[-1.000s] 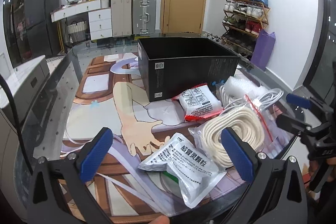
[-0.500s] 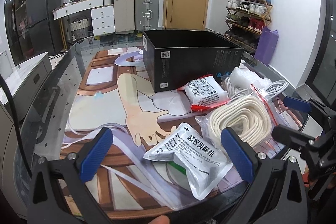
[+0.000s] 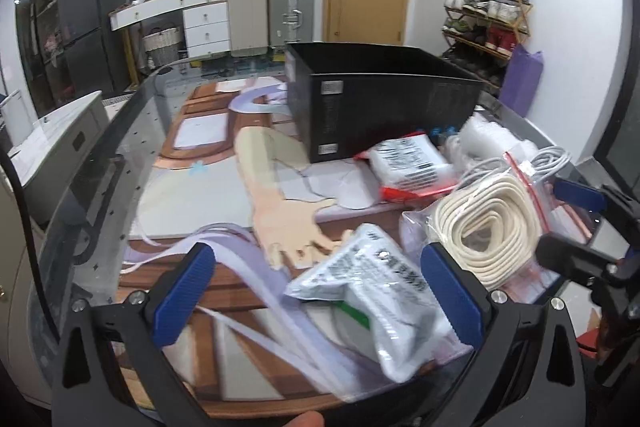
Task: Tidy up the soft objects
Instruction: 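Grasp the zip bag of white rope with the right gripper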
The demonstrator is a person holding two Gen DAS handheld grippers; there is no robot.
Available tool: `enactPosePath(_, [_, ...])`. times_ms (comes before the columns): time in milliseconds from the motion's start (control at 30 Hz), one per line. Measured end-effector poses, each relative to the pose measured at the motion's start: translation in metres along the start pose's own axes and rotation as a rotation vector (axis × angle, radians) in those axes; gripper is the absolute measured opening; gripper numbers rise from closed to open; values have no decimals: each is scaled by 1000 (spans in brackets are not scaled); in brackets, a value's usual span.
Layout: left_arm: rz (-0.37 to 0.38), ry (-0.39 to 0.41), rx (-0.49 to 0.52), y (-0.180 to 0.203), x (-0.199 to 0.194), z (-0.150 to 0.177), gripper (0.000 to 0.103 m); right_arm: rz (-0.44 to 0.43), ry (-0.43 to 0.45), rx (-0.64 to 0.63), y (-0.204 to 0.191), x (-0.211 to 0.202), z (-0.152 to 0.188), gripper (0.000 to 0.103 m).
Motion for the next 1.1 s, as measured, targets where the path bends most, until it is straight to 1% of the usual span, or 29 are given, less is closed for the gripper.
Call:
enactPosePath(167, [44,-6,19,11,0,-3,103,-14,-20,-10,-2,6,5,102])
enactPosePath(300, [48,-11,39,20,2,-4,103,-15,-35,-18,-5,10,8,102])
enactPosePath(433, [66,-22,31,22,6,-4,103,-21,-30,-8,-7,11,12,102])
enactPosePath(500, [59,-25,32,21,6,-4,103,-28,-40,0,-6,14,15,102])
enactPosePath(600, [68,-14,27,17,2,-4,103,-46,-17,0,-6,10,19,102])
enactPosePath(767, [70,-1,1,5,-5,-5,103,-67,-18,10,-5,8,25,102])
enactPosePath(900, [71,-4,-18,-3,-4,-4,103,-76,-33,-2,-10,8,30,102])
enactPosePath(1100, [72,-5,-15,-4,-3,-3,103,-95,-37,-8,-13,5,34,102])
Point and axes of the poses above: each gripper's, at about its wrist camera, not at the fingertips, and x roughly the way its jaws point, y to its right, z to its underside, the point moved 6 cm from there along x, roughly the way its jaws point, and after that the axes turned 10 degrees about -y, right-handed, at the moved point
